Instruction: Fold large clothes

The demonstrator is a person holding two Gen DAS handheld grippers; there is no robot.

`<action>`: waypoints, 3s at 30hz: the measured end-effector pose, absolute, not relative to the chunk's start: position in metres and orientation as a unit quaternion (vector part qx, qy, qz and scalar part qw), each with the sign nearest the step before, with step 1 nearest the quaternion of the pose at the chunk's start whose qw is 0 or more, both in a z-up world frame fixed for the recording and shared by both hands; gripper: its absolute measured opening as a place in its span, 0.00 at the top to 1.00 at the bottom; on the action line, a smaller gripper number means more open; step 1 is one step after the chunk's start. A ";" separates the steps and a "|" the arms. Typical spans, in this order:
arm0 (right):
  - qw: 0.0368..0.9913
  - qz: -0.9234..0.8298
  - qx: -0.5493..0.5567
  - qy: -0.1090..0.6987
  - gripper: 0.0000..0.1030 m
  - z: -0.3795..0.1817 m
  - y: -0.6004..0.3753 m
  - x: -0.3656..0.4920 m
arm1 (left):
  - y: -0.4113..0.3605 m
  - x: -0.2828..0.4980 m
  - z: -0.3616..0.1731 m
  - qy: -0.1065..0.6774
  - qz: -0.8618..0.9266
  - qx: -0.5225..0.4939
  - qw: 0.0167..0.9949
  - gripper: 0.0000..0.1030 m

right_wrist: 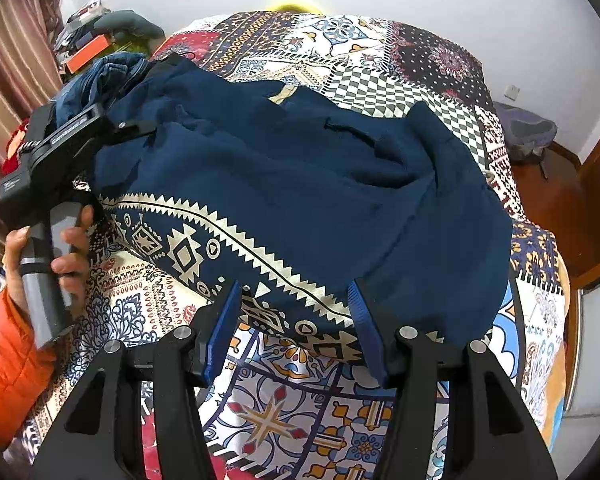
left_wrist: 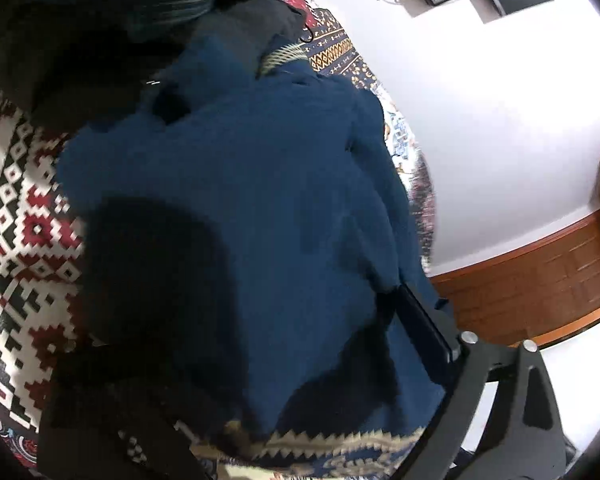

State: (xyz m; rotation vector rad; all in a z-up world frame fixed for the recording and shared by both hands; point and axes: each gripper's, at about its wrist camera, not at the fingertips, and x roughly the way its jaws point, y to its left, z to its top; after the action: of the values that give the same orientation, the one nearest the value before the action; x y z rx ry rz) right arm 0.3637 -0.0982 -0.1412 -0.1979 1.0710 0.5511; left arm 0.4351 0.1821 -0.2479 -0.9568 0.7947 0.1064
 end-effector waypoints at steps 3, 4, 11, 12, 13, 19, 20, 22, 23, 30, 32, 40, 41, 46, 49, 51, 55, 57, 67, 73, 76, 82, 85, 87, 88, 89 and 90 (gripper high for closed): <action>0.820 0.255 -0.091 0.504 0.50 -0.139 -0.101 0.363 | 0.169 0.441 -0.240 0.380 0.078 -0.417 0.822 0.12; 0.821 0.255 -0.091 0.503 0.50 -0.137 -0.102 0.362 | 0.167 0.441 -0.238 0.381 0.093 -0.409 0.824 0.23; 0.827 0.240 -0.094 0.499 0.50 -0.129 -0.110 0.362 | 0.165 0.417 -0.207 0.364 0.091 -0.383 0.845 0.81; 0.828 0.240 -0.091 0.499 0.50 -0.127 -0.111 0.362 | 0.160 0.414 -0.194 0.355 0.087 -0.367 0.856 0.82; 0.829 0.240 -0.088 0.498 0.50 -0.125 -0.111 0.362 | 0.155 0.412 -0.184 0.349 0.085 -0.352 0.864 0.83; 0.836 0.243 -0.071 0.486 0.50 -0.106 -0.106 0.361 | 0.135 0.374 -0.118 0.291 0.063 -0.313 0.902 0.85; 0.837 0.252 -0.059 0.482 0.50 -0.098 -0.103 0.360 | 0.137 0.366 -0.105 0.278 0.063 -0.309 0.908 0.85; 0.837 0.268 -0.039 0.474 0.50 -0.087 -0.094 0.360 | 0.136 0.345 -0.085 0.253 0.069 -0.294 0.919 0.86; 0.837 0.276 -0.031 0.472 0.50 -0.082 -0.088 0.359 | 0.136 0.337 -0.075 0.240 0.073 -0.287 0.924 0.86; 0.800 0.356 -0.033 0.482 0.50 -0.089 -0.004 0.349 | 0.152 0.280 -0.036 0.184 0.117 -0.229 0.949 0.86; 0.786 0.372 -0.043 0.492 0.50 -0.105 0.023 0.345 | 0.156 0.279 -0.033 0.182 0.127 -0.210 0.952 0.86; 0.700 0.379 0.015 0.605 0.50 -0.170 0.049 0.359 | 0.147 0.313 -0.084 0.245 0.147 -0.170 0.943 0.86; 0.696 0.383 0.017 0.607 0.50 -0.169 0.044 0.359 | 0.143 0.314 -0.087 0.244 0.145 -0.161 0.945 0.86; 0.746 0.364 0.004 0.558 0.50 -0.133 -0.014 0.356 | 0.108 0.322 -0.088 0.239 0.105 -0.125 0.957 0.86; 0.801 0.311 -0.007 0.512 0.50 -0.107 -0.072 0.359 | 0.067 0.326 -0.085 0.245 0.068 -0.097 0.962 0.86; 0.832 0.266 -0.018 0.487 0.50 -0.095 -0.109 0.360 | 0.034 0.329 -0.091 0.255 0.033 -0.063 0.964 0.86; 0.848 0.218 0.003 0.484 0.50 -0.087 -0.161 0.360 | -0.015 0.340 -0.127 0.323 -0.045 -0.020 0.945 0.83; 0.847 0.203 0.020 0.491 0.50 -0.088 -0.181 0.358 | -0.030 0.349 -0.153 0.387 -0.082 -0.011 0.918 0.81; 0.850 0.204 0.028 0.485 0.50 -0.077 -0.203 0.337 | -0.025 0.332 -0.160 0.456 -0.142 -0.033 0.878 0.45; 0.855 0.240 0.026 0.460 0.50 -0.062 -0.179 0.331 | -0.008 0.300 -0.121 0.450 -0.182 -0.077 0.871 0.39; 0.854 0.260 0.018 0.450 0.50 -0.057 -0.160 0.330 | 0.008 0.291 -0.102 0.428 -0.150 -0.056 0.890 0.38; 0.837 0.286 -0.005 0.466 0.50 -0.073 -0.116 0.331 | 0.035 0.292 -0.090 0.367 -0.038 0.040 0.929 0.32; 0.819 0.294 -0.036 0.491 0.50 -0.097 -0.100 0.330 | 0.047 0.303 -0.113 0.410 -0.035 0.030 0.911 0.32; 0.809 0.287 -0.062 0.510 0.50 -0.117 -0.095 0.328 | 0.054 0.309 -0.136 0.451 -0.037 0.017 0.892 0.31; 0.805 0.284 -0.070 0.517 0.50 -0.124 -0.096 0.327 | 0.058 0.310 -0.144 0.459 -0.039 0.008 0.887 0.31; 0.796 0.281 -0.079 0.530 0.50 -0.136 -0.097 0.326 | 0.063 0.308 -0.152 0.466 -0.043 -0.007 0.884 0.28; 0.790 0.280 -0.083 0.540 0.50 -0.144 -0.099 0.325 | 0.069 0.307 -0.157 0.468 -0.044 -0.018 0.882 0.26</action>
State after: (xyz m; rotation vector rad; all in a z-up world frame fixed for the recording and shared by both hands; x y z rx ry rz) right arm 0.3251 -0.0989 -0.1443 -0.1794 1.1620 0.6018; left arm 0.3065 0.0689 -0.1573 -0.0371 0.9756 -0.0912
